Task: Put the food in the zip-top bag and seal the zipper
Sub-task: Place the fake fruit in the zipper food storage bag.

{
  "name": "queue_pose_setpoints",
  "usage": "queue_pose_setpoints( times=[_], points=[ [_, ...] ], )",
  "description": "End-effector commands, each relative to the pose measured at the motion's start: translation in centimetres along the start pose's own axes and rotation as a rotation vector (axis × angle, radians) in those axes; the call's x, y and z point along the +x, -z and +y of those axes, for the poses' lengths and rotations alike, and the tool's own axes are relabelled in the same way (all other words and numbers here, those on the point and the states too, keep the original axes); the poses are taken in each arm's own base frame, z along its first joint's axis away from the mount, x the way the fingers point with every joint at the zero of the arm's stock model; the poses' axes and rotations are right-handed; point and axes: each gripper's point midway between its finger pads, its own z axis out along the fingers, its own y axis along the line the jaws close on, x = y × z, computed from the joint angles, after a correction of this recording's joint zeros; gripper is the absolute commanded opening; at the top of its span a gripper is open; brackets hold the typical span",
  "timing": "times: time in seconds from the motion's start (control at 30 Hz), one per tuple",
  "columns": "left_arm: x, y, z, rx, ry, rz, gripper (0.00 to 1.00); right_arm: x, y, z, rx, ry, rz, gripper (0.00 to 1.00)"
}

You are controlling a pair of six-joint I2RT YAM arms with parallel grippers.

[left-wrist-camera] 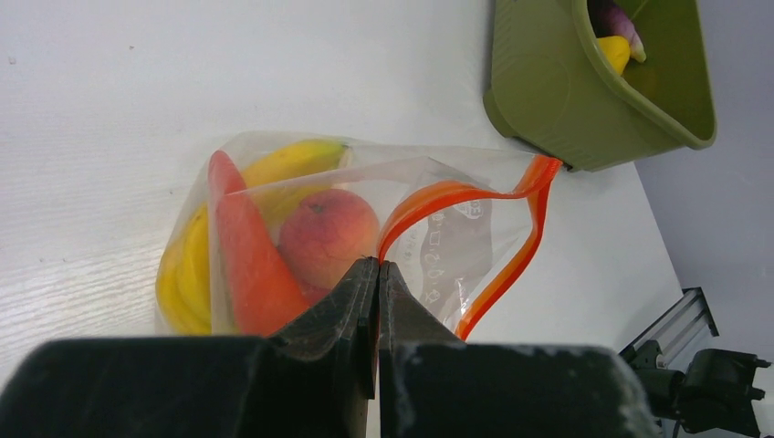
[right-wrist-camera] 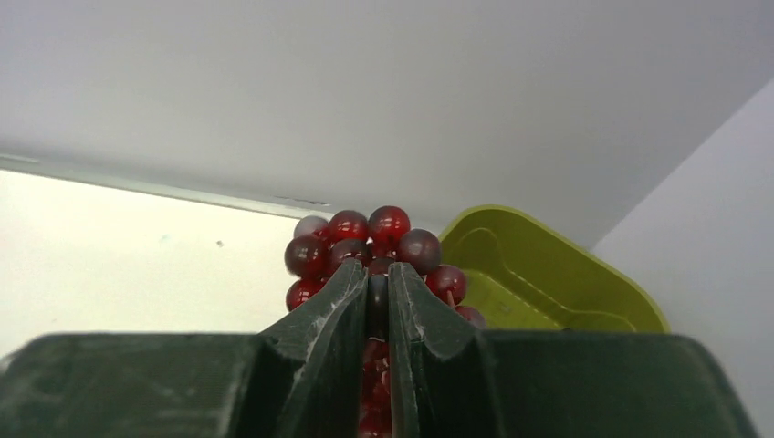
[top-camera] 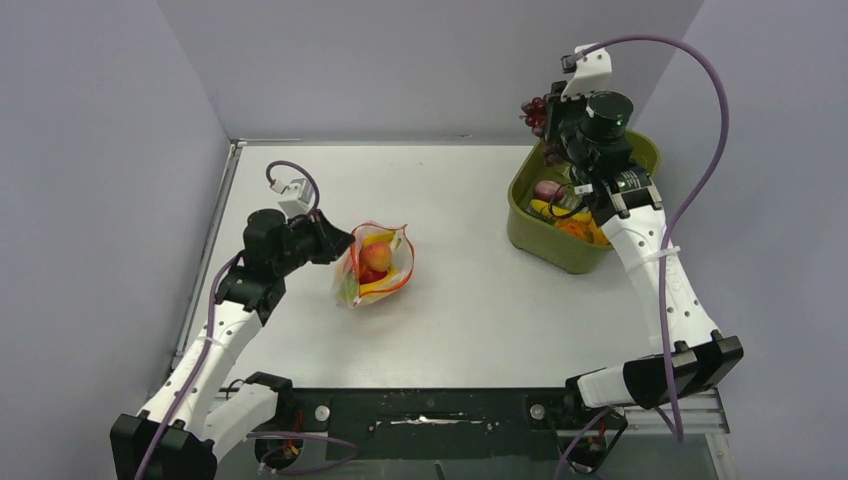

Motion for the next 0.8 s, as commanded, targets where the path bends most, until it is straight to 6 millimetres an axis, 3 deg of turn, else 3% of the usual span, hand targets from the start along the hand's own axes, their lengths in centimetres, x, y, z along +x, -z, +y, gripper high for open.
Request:
queue_pose_setpoints(
  times=[0.0, 0.2, 0.47, 0.77],
  points=[
    [-4.6, 0.5, -2.2, 0.049, -0.032, -0.124, 0.00, -2.8, 2.5, 2.2, -0.065, -0.039, -0.105, 0.04],
    [-6.2, 0.5, -2.3, 0.030, -0.054, -0.144, 0.00, -3.1, 3.9, 5.5, -0.167, -0.076, -0.125, 0.03],
    [-6.5, 0.3, -1.5, -0.003, -0.083, -0.146, 0.00, -3.7, 5.5, 10.7, -0.379, -0.130, -0.145, 0.03],
    [-6.5, 0.4, -1.2, -0.006, -0.054, -0.125, 0.00, -4.6, 8.0, 14.7, -0.577, -0.182, -0.207, 0.03]
  ],
)
